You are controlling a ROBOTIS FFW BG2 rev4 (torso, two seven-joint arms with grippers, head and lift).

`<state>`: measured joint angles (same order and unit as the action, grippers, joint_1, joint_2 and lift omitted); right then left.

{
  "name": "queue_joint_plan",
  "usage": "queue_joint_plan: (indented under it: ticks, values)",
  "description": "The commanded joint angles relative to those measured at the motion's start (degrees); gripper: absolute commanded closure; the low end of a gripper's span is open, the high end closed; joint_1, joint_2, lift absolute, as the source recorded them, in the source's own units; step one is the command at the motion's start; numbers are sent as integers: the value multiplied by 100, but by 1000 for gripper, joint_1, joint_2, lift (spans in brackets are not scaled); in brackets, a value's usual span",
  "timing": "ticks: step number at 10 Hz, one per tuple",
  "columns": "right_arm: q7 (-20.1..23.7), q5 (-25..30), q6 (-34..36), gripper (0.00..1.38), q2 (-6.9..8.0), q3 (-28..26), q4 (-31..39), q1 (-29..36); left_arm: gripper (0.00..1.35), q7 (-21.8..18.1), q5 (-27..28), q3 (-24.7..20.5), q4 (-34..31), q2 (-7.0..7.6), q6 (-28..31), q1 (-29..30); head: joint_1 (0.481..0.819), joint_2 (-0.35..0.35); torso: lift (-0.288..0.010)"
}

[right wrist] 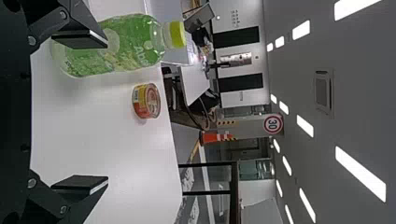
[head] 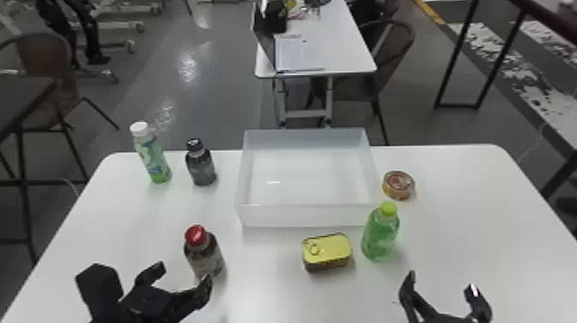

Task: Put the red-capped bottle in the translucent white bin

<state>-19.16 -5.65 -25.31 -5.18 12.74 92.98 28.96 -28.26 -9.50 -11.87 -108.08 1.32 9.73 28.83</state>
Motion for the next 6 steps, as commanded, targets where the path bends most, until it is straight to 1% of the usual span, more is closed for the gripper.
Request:
queue_joint_plan:
  ticks: [1, 3, 6]
  values:
    - [0, 3, 0, 249, 0, 0, -8, -4, 107, -48, -17, -8, 51, -18, -15, -27, 695, 56, -79]
    - [26, -6, 0, 249, 0, 0, -26, -21, 107, -118, 9, -35, 77, -53, -23, -71, 695, 52, -79]
    - [44, -24, 0, 251, 0, 0, -34, -39, 105, -153, 9, -35, 103, -53, -23, -97, 695, 52, -79]
